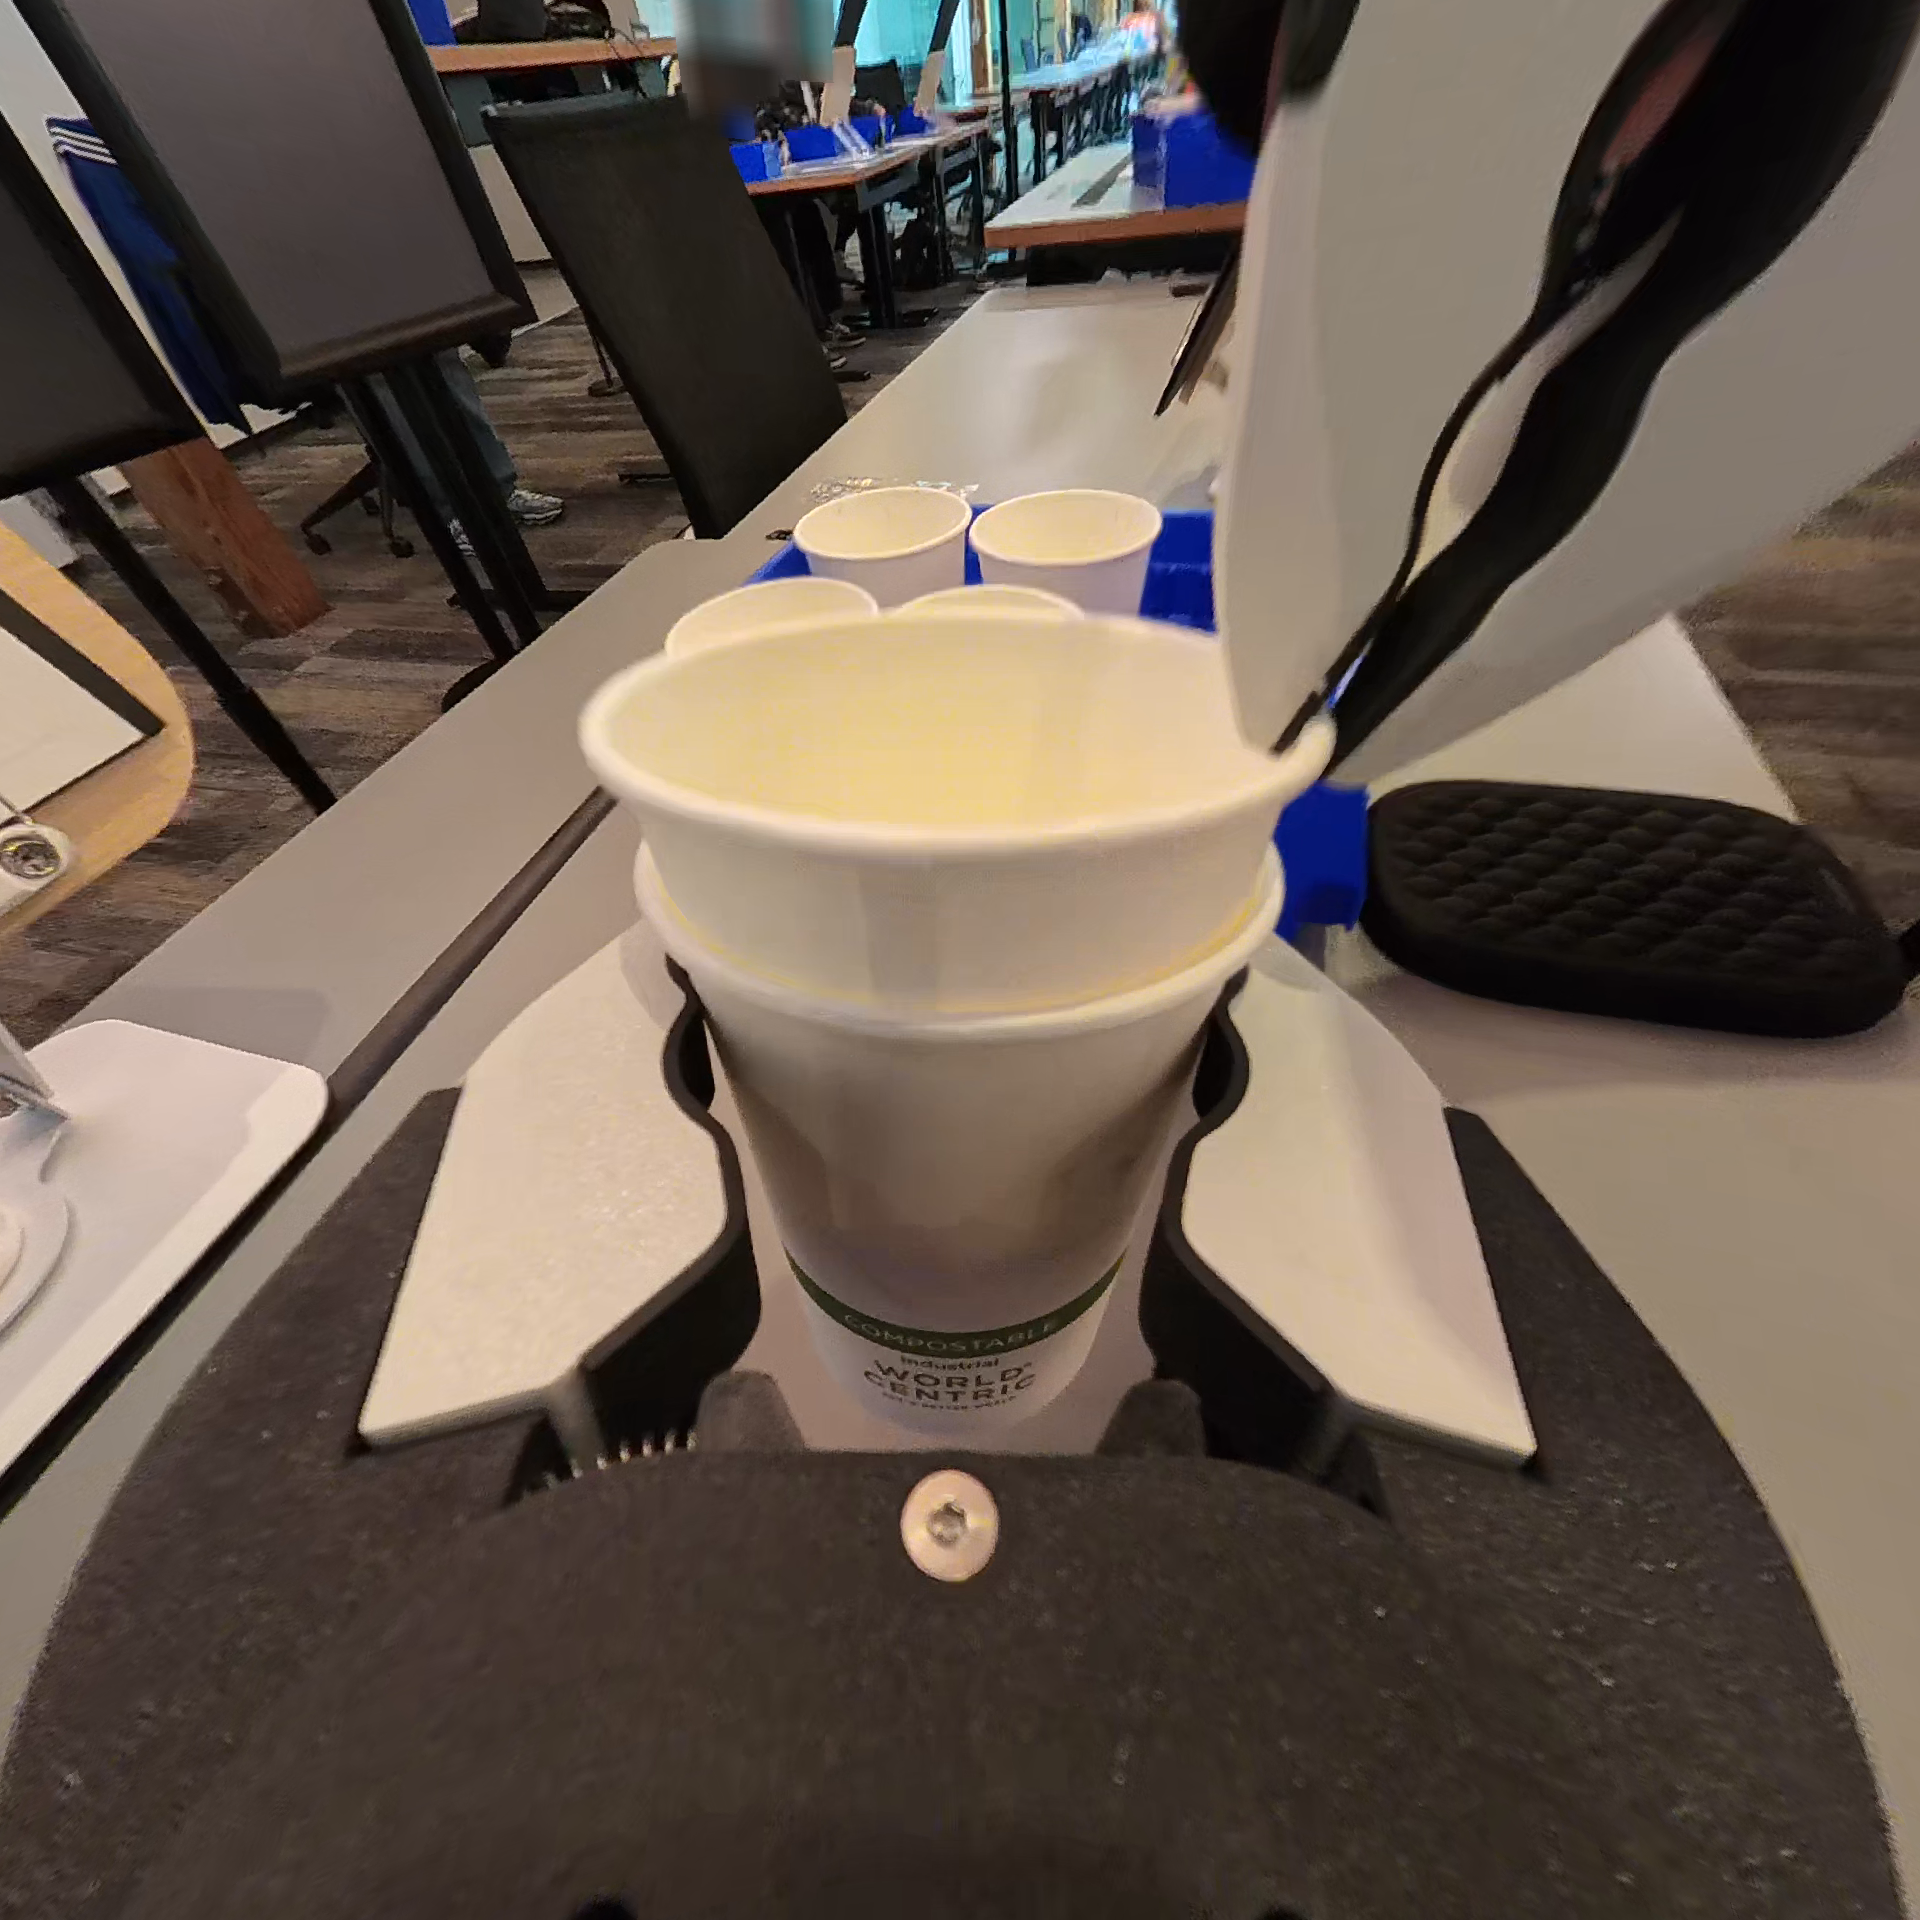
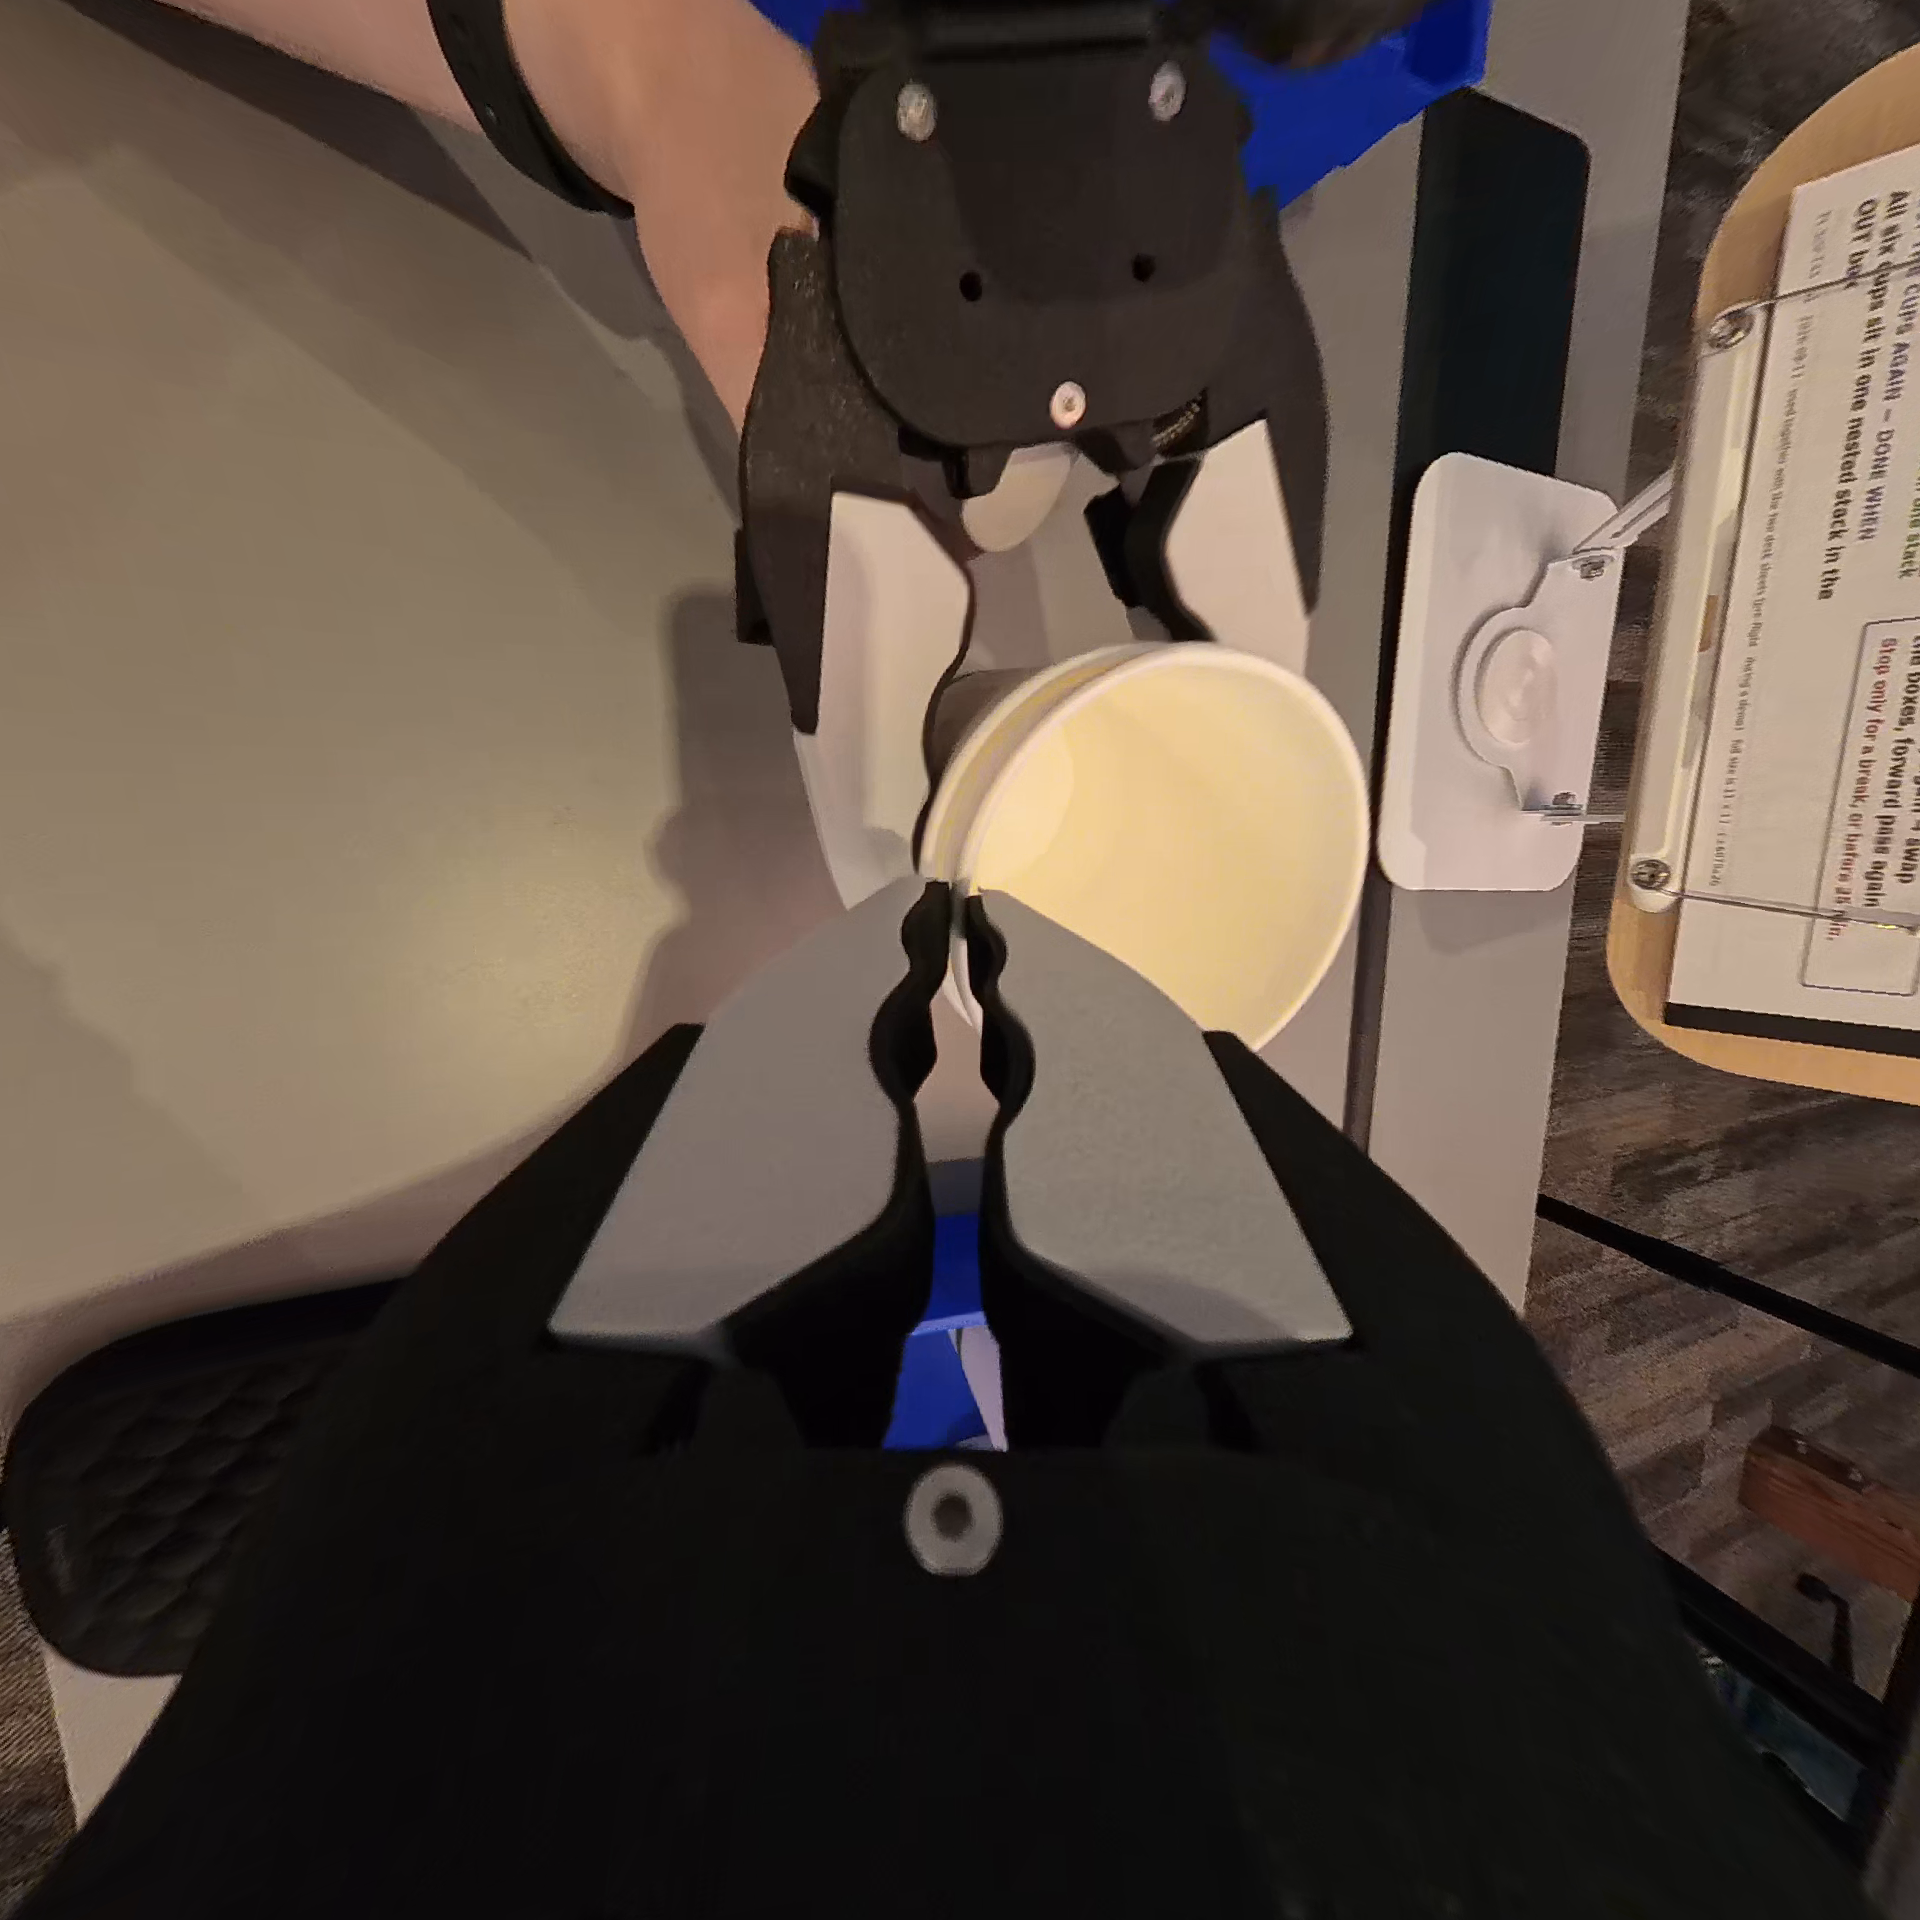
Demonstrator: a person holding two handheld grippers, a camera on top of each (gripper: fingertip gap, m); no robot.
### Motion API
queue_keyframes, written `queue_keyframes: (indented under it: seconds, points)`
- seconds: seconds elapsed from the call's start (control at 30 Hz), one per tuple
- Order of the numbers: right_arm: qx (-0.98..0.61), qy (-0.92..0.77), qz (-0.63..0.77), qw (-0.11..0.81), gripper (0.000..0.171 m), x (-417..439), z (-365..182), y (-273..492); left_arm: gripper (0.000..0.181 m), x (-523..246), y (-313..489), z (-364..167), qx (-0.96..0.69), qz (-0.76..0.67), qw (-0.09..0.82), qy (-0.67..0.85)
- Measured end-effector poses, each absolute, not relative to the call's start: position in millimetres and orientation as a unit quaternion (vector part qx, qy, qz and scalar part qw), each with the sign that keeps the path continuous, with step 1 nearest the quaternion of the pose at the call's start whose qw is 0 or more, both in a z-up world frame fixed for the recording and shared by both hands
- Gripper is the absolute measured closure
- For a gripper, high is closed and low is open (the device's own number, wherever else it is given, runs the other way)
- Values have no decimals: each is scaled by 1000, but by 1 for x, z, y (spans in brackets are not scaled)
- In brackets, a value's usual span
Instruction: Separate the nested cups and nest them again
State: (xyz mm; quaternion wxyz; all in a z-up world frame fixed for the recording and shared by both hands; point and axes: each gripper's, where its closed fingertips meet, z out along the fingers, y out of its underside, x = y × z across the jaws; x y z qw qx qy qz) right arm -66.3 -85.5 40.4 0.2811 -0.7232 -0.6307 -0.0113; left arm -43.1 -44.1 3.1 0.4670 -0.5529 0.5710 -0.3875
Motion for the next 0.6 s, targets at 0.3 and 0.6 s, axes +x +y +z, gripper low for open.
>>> queue_keyframes:
  seconds: [0.3, 0.6]
  points:
    - [-720, -605, -64, 334, 168, -46, 115, -89, 89, -42, -39, -10, -566, -369, 458, 578]
    - [-788, -500, -145, 330, 168, 61, 152, -129, 89, -43, -37, -8, -569, -371, 457, 574]
